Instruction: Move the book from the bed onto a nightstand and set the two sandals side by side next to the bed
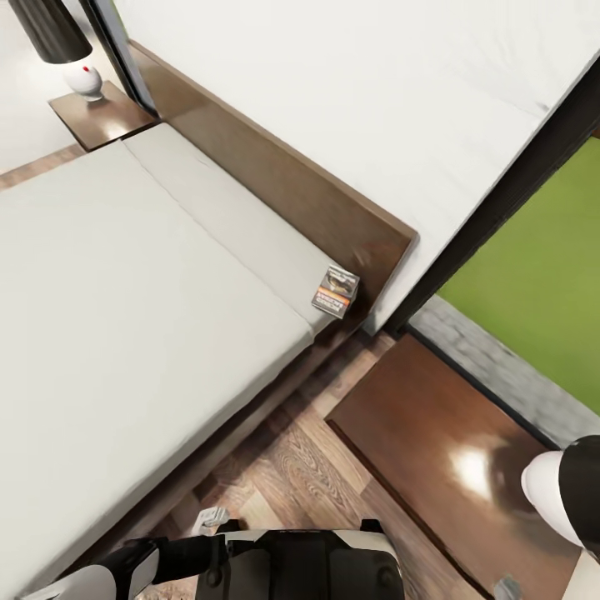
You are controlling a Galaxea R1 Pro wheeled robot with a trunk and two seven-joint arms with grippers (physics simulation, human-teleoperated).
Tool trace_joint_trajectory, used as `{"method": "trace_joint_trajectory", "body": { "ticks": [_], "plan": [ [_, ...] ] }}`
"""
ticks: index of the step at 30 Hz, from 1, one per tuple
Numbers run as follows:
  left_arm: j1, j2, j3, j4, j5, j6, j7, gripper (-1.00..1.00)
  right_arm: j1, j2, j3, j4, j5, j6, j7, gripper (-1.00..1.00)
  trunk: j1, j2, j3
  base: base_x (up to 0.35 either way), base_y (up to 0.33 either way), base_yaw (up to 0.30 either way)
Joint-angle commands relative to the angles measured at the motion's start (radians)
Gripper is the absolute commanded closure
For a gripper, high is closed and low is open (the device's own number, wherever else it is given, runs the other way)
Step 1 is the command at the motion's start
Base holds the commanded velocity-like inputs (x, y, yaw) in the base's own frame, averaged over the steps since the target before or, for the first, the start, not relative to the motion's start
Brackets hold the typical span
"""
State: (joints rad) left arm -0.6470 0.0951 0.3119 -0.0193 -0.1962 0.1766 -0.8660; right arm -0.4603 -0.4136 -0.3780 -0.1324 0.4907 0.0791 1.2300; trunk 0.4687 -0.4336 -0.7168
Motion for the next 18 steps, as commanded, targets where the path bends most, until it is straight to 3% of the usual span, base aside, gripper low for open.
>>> {"method": "trace_joint_trajectory", "body": {
  "ticks": [1,18],
  "plan": [
    [0.0,0.0,0.009,-0.001,-0.008,0.009,-0.004,-1.0,0.0,0.0,-0.009,-0.001,0.006,0.008,0.005,-1.0,0.0,-0.001,-0.001,0.0,0.0,0.292],
    [0.0,0.0,0.009,-0.001,-0.008,0.009,-0.004,-1.0,0.0,0.001,-0.009,-0.001,0.006,0.008,0.005,-1.0,0.0,-0.001,-0.001,0.0,0.0,0.291]
  ]
}}
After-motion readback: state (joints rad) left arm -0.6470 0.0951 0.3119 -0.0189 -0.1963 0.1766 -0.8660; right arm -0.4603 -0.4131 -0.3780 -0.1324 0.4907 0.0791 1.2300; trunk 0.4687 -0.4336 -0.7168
